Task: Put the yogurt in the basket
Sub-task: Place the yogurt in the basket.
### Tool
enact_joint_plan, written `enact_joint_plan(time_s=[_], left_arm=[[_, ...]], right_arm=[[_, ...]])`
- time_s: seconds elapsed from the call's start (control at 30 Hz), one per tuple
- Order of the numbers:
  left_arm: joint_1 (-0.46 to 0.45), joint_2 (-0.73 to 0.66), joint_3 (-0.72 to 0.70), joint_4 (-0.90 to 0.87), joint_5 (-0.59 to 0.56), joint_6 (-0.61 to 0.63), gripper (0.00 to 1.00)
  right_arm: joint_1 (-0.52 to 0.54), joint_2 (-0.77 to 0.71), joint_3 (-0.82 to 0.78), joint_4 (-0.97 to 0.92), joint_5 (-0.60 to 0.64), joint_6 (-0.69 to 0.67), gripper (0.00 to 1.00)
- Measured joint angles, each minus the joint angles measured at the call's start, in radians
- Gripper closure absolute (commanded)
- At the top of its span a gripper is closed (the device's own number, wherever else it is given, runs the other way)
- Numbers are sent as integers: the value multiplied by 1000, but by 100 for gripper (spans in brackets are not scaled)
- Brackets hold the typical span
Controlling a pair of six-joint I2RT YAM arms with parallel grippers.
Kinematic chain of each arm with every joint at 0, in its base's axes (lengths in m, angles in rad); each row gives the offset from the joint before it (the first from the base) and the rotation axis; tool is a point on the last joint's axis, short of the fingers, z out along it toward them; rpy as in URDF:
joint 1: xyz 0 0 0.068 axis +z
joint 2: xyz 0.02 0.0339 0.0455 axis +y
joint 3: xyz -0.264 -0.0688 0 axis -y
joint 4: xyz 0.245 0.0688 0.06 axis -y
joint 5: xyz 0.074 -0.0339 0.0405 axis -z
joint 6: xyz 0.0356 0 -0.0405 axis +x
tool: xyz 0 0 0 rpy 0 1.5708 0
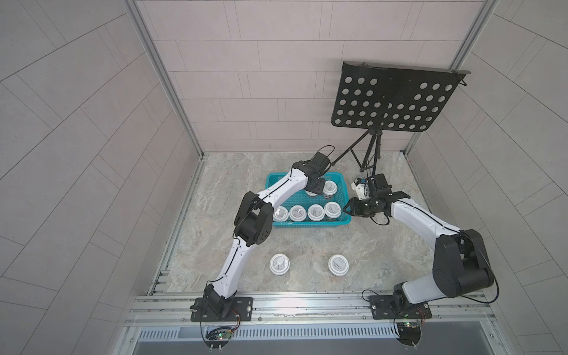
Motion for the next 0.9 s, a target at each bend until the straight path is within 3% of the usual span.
enact_joint_plan(time_s=[0.17,0.67,0.9], left_arm=[[0,11,16,-3,1,2,34],[0,14,21,-9,4,9,17],[0,0,21,-21,21,13,15]], right_arm=[[0,0,-3,-1,0,0,60],[0,-5,-3,-6,2,-1,53],[0,-26,-3,-22,20,-8,45]])
